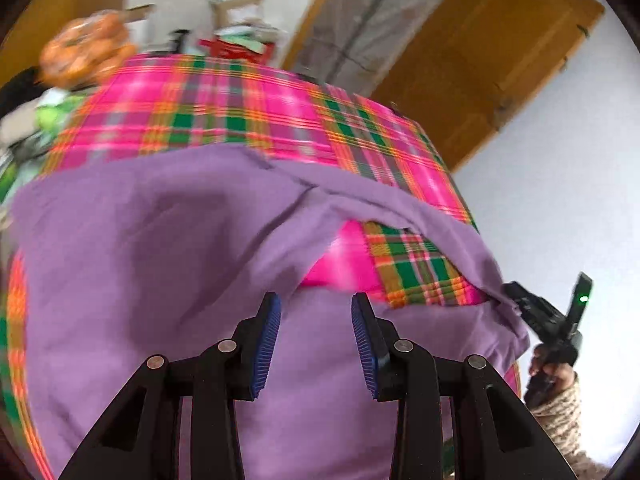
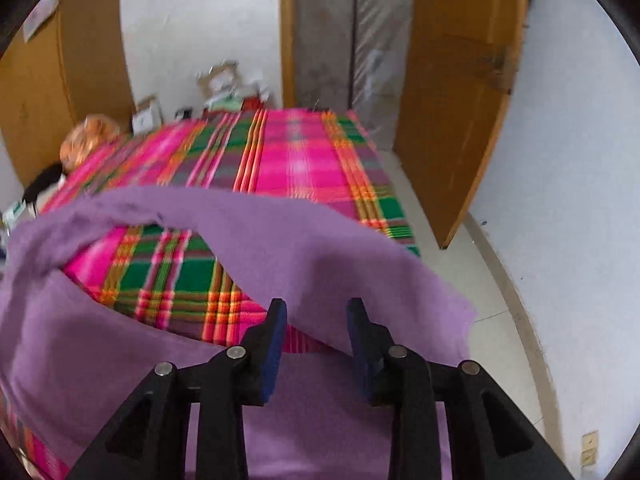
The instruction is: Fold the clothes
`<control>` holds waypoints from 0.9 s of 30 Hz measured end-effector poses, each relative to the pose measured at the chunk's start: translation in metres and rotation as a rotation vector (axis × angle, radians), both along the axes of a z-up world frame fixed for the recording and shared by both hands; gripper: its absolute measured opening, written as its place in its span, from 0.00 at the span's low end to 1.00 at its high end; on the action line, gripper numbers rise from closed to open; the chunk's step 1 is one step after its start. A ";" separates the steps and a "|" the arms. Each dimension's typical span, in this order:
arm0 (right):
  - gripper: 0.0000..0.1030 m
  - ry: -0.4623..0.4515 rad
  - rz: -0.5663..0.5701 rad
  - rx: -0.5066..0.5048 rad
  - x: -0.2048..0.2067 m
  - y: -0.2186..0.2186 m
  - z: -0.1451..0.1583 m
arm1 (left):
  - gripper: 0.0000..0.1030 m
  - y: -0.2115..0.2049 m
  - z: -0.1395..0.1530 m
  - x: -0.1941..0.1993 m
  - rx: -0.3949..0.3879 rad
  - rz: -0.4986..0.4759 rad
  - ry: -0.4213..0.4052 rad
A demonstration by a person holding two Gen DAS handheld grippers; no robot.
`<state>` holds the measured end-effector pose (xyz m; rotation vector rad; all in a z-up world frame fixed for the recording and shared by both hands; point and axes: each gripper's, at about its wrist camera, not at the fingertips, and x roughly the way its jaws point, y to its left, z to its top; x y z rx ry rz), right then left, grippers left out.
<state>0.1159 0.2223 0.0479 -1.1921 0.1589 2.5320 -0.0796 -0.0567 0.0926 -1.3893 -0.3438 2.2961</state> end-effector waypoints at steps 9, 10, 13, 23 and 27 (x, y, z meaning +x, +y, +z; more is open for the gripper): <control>0.33 -0.130 0.050 0.076 -0.022 0.003 -0.031 | 0.37 0.047 -0.032 -0.089 -0.067 -0.081 -0.089; 0.35 -0.139 0.047 0.081 -0.023 0.004 -0.033 | 0.37 0.050 -0.035 -0.095 -0.071 -0.085 -0.101; 0.37 -0.163 0.038 0.096 -0.025 0.007 -0.038 | 0.37 0.054 -0.043 -0.113 -0.055 -0.070 -0.123; 0.03 -0.182 -0.031 0.084 -0.052 0.032 -0.037 | 0.37 0.060 -0.064 -0.145 -0.055 -0.076 -0.168; 0.03 -0.138 -0.016 0.016 -0.054 0.038 -0.027 | 0.37 0.061 -0.070 -0.152 -0.046 -0.067 -0.180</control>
